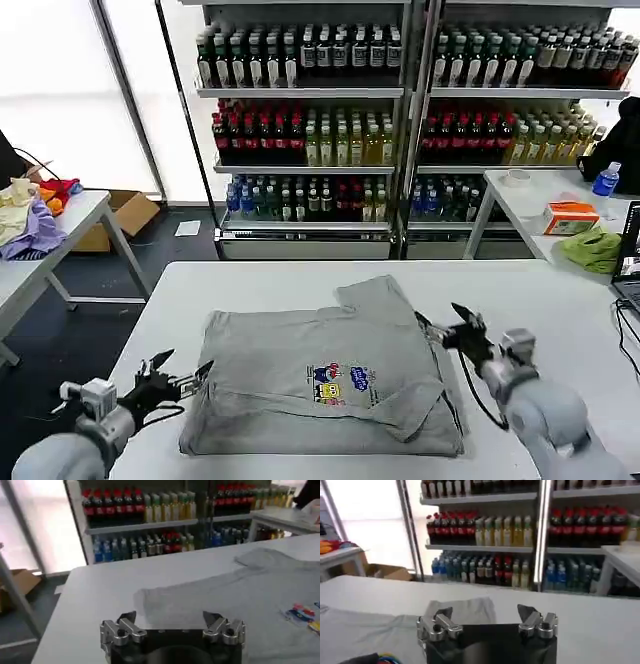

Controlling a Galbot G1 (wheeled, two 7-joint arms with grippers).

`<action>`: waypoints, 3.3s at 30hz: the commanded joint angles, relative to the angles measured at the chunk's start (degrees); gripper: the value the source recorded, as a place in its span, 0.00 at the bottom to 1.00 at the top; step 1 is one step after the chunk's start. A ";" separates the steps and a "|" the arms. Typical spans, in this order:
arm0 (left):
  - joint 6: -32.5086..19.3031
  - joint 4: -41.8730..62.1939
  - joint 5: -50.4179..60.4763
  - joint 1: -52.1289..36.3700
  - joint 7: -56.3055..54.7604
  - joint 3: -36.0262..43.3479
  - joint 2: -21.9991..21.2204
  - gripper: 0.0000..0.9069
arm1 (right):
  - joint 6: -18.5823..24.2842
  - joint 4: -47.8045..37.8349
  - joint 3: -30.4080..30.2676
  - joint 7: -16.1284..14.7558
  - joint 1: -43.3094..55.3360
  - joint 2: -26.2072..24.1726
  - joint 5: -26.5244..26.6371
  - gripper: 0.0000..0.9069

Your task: Fold and organize the clothes.

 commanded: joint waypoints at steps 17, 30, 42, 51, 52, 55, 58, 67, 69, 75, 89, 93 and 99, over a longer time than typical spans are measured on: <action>-3.31 33.02 -3.39 -37.44 5.90 28.35 2.45 1.00 | -1.76 -42.74 -21.87 -4.87 32.90 7.86 -2.16 1.00; -3.61 33.20 -3.52 -35.63 7.00 28.33 2.08 0.43 | -1.85 -44.02 -22.25 -3.89 31.73 10.89 -1.78 0.08; -3.57 34.44 -3.59 -34.44 8.25 26.80 2.50 0.01 | -1.82 -44.26 -22.40 -4.39 31.88 11.73 -1.56 0.00; -3.76 33.56 -3.51 -33.44 9.04 26.56 2.29 0.01 | -1.82 -41.62 -21.61 -3.96 31.20 11.80 -0.81 0.00; -3.77 33.19 -3.51 -33.33 9.03 26.43 2.30 0.01 | -1.82 -41.12 -21.36 -3.85 31.01 11.76 -0.58 0.00; -3.83 31.44 -3.57 -32.94 8.92 25.76 2.60 0.01 | -1.84 -39.01 -20.09 -3.23 30.17 11.33 0.30 0.00; -3.86 28.78 -3.99 -32.22 8.73 24.63 3.21 0.01 | -1.86 -34.43 -18.02 -1.95 28.47 10.39 2.18 0.00; -3.68 18.76 -4.76 -26.22 6.68 17.70 4.94 0.01 | -1.96 -17.74 -12.51 1.17 19.87 5.78 7.78 0.00; -3.76 15.83 -4.72 -23.70 5.50 15.99 5.46 0.01 | -1.98 -14.24 -11.07 1.95 17.82 4.91 9.11 0.00; -6.39 7.37 -2.96 -15.14 -1.62 10.69 5.54 0.01 | -1.97 -0.23 -4.84 5.92 7.36 2.02 11.33 0.00; -4.18 -4.21 4.21 9.16 -2.13 -2.17 4.22 0.01 | -1.87 24.12 9.93 8.95 -25.93 3.43 4.44 0.00; -4.40 -5.94 5.38 12.83 -2.04 -3.45 3.10 0.01 | -1.93 27.48 11.17 9.66 -30.03 4.15 2.43 0.00; -4.90 -6.88 6.96 16.66 -1.74 -5.29 1.69 0.01 | -1.91 31.61 11.99 9.74 -37.82 6.52 -4.87 0.00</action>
